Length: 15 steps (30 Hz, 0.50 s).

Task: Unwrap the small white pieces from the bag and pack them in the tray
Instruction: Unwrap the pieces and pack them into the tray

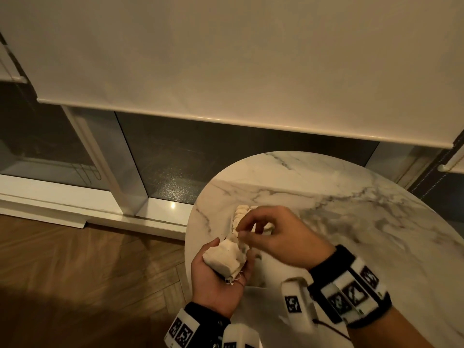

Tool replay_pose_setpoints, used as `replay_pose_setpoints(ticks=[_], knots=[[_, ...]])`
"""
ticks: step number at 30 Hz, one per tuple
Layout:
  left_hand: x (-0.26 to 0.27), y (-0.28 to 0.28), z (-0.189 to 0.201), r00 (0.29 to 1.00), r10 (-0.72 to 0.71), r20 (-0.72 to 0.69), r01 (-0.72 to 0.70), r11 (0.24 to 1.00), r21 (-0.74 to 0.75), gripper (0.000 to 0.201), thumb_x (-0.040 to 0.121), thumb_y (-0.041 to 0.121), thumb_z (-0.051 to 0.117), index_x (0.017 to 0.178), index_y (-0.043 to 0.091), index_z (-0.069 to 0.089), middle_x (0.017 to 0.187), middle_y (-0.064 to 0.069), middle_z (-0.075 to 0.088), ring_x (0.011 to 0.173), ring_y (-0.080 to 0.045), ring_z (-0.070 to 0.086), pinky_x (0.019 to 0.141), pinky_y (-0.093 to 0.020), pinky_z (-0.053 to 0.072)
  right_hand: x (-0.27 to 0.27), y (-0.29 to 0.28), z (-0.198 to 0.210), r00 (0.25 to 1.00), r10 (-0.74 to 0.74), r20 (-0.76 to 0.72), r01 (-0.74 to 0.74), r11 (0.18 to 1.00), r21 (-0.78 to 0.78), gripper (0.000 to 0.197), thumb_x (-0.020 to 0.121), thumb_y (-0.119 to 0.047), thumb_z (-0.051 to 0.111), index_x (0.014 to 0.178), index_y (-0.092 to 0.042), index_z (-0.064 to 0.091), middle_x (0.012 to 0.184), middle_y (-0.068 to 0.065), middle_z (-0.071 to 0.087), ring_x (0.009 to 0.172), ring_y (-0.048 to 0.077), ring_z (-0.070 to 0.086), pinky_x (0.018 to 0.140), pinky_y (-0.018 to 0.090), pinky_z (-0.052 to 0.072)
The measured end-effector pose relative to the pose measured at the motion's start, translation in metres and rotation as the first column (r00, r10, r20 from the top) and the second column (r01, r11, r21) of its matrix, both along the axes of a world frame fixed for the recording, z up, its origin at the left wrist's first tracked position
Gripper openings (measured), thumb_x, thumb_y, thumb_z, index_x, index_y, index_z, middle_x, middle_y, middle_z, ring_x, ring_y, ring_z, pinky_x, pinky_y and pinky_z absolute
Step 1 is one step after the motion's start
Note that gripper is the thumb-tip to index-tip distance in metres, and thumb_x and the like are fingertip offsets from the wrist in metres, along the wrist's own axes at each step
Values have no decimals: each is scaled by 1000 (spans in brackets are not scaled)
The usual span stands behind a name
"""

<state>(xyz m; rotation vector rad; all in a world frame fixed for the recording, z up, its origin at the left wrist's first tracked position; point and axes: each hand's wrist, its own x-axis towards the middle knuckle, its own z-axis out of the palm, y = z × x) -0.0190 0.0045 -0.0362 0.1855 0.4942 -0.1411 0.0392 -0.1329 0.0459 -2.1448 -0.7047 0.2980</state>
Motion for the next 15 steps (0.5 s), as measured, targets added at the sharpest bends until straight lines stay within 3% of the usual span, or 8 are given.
replay_pose_setpoints(ticks=[4,6,10,12,15], knots=[[-2,-7,-2,1000,-22,-15,23,990,139,34,90,28,52,85,7,78,88,-14,72,79,-28,70,76,-37,50,-29,4,-11,990,11,142,-2,998,-61,34,77,-60,69,104,-40,70,97,-17,60,93,1,56,83,29,50],[-3,-11,-3,1000,-13,6,12,983,183,30,84,27,54,77,10,77,84,-14,69,79,-27,70,74,-35,51,-33,9,-19,978,21,209,3,994,-113,42,74,-66,63,110,-43,67,100,-20,55,101,-1,50,87,29,47],[-4,-16,-7,999,-52,18,48,988,149,25,80,27,59,90,8,72,86,-15,65,81,-28,70,70,-34,52,-38,19,-28,954,58,295,-20,991,-131,25,83,-57,65,98,-39,71,97,-19,52,99,2,45,83,35,48],[-3,-14,-11,998,-52,42,46,989,144,26,84,26,57,98,6,68,91,-16,63,86,-29,69,74,-36,50,-38,19,-24,961,15,278,-8,1000,-28,21,84,-55,68,92,-37,75,93,-19,57,97,3,49,82,34,48],[-3,-10,-14,999,-35,35,30,989,147,29,85,25,56,104,6,66,100,-17,66,96,-30,65,84,-38,46,-35,12,-16,993,-24,113,3,984,179,15,83,-45,76,89,-32,80,85,-14,68,87,9,61,77,37,52]])
